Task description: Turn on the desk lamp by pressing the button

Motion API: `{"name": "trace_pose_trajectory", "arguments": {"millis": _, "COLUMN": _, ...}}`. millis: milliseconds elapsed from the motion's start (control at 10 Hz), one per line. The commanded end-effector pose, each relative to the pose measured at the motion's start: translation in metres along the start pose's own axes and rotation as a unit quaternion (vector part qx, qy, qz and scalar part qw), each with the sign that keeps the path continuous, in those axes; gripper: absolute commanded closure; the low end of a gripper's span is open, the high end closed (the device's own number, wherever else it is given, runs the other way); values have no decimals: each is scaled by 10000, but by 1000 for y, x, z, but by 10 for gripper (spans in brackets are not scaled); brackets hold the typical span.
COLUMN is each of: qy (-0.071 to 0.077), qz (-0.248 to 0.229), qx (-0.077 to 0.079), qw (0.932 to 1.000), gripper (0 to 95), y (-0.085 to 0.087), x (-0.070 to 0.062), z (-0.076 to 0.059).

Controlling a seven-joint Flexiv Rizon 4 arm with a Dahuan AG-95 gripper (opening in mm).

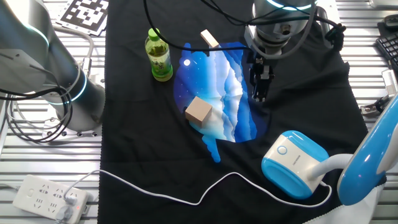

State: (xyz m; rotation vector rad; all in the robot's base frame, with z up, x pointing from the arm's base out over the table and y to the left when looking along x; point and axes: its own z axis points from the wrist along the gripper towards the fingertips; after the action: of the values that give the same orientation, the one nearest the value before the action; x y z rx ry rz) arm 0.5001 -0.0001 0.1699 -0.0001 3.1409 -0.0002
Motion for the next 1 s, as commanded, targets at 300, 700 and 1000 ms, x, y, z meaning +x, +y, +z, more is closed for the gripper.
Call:
{"name": "trace_pose_trajectory", "arguments": {"millis": 300, "qy": 134, "qz": -353, "qx": -258, "qw": 9990, "gripper": 950, "y": -3, "x": 2, "z": -3}}
{"name": "trace_pose_trajectory", "arguments": {"millis": 700, "qy": 217, "qz": -417, "qx": -52, "qw": 9989, "gripper": 950, "y": -6, "x": 7, "z": -9}}
{"name": "trace_pose_trajectory", "arguments": {"millis": 1000, "qy": 193, "qz": -409, "qx": -24, "qw": 9990, "gripper": 950, "y": -9, "x": 11, "z": -13}}
